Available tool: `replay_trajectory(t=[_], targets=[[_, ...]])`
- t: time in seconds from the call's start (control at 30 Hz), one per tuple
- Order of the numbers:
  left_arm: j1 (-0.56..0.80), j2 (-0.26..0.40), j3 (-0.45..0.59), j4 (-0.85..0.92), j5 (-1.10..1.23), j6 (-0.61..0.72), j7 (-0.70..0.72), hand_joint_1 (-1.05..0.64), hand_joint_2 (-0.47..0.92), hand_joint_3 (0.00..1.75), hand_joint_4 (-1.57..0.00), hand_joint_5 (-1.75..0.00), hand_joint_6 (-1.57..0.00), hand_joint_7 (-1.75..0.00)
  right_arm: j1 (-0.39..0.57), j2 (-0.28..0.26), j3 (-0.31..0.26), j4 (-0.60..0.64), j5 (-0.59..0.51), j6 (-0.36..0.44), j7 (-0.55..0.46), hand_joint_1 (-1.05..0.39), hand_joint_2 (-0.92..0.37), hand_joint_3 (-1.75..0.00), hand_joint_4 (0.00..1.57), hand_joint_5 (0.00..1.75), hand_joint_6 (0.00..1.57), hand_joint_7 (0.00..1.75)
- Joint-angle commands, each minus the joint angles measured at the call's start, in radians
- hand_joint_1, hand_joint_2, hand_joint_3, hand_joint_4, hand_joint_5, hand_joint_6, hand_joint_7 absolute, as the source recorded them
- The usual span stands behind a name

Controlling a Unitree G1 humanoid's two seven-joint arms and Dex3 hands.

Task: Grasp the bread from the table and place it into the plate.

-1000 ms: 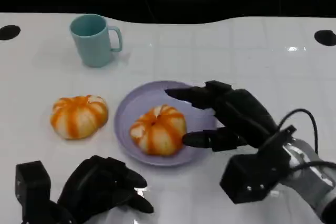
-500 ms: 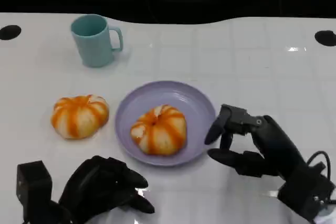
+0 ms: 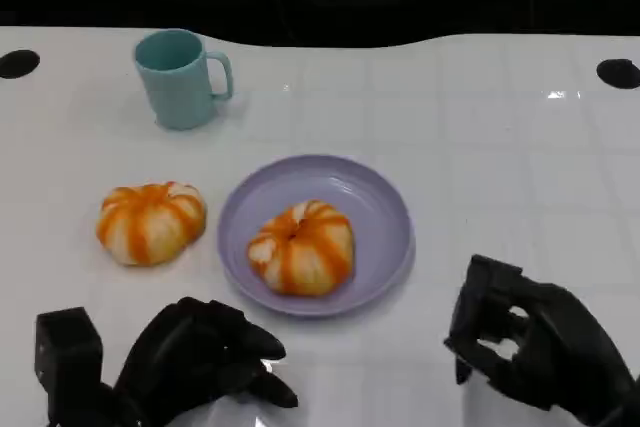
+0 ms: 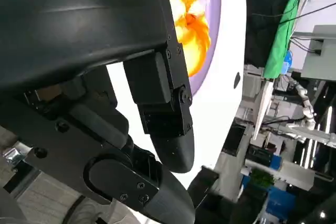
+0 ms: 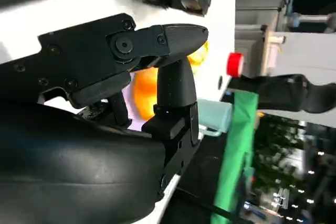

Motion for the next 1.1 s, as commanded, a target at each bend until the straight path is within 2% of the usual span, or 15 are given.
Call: replay_trajectory(t=[0.03, 0.2, 0.6, 1.1], targets=[[-0.001, 0.007, 0.005, -0.003, -0.003, 0.012, 0.001, -1.05, 0.72, 0.00, -1.57, -0.19, -1.57, -0.01, 0.062, -0.022, -0.041, -0.061, 0.048, 0.057, 0.038, -0.53, -0.92, -0.22, 0.75, 1.75, 0.55, 1.75], [0.002, 0.011, 0.003, -0.011, 0.003, 0.015, 0.006, -1.05, 0.72, 0.01, -1.57, -0.19, -1.57, -0.01, 0.102, 0.005, -0.066, -0.111, 0.079, 0.123, 0.034, -0.58, -0.92, -0.25, 0.75, 1.75, 0.57, 1.75], [-0.006, 0.014, 0.011, 0.008, 0.002, 0.003, -0.001, -1.05, 0.72, 0.00, -1.57, -0.18, -1.56, 0.00, 0.068, 0.044, -0.102, -0.015, 0.060, 0.086, 0.053, -0.59, -0.92, -0.26, 0.74, 1.75, 0.58, 1.74], [-0.013, 0.027, 0.015, 0.023, 0.005, -0.001, 0.001, -1.05, 0.73, 0.00, -1.57, -0.19, -1.57, -0.01, 0.042, 0.066, -0.125, 0.036, 0.077, 0.092, 0.107, -0.60, -0.92, -0.24, 0.72, 1.75, 0.60, 1.68]])
